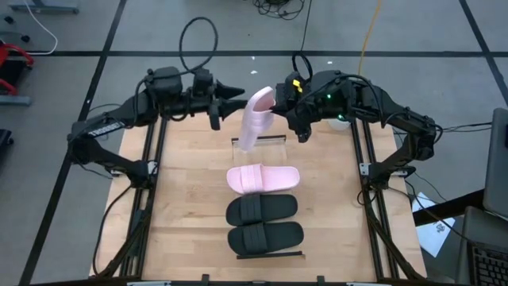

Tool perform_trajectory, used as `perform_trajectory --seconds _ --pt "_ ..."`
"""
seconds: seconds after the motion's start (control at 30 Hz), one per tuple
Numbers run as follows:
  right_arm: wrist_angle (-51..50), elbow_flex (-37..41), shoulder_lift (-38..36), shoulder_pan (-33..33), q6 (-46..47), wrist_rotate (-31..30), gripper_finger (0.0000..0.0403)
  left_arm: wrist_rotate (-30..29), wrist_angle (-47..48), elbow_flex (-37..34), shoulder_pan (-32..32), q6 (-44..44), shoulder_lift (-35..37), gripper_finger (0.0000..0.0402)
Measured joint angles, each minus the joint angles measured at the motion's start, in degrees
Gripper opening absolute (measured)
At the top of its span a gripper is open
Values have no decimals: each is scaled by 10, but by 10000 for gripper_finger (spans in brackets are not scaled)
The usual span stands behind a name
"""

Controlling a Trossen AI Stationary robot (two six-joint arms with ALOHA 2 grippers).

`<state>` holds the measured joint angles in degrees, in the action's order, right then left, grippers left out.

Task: Pick and place slides into the shelf
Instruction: Put the pink slides on the shelf

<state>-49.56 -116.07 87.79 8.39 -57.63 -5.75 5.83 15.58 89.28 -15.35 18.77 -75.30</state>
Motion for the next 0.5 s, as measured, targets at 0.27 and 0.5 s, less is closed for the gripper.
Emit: perform_trajectory --seconds 0.27,0.5 --pt "22 0 0 -3 15 0 0 -50 115 132 13 -89 -59 207" --pt "26 0 0 -2 27 0 0 -124 226 254 35 -143 -117 209"
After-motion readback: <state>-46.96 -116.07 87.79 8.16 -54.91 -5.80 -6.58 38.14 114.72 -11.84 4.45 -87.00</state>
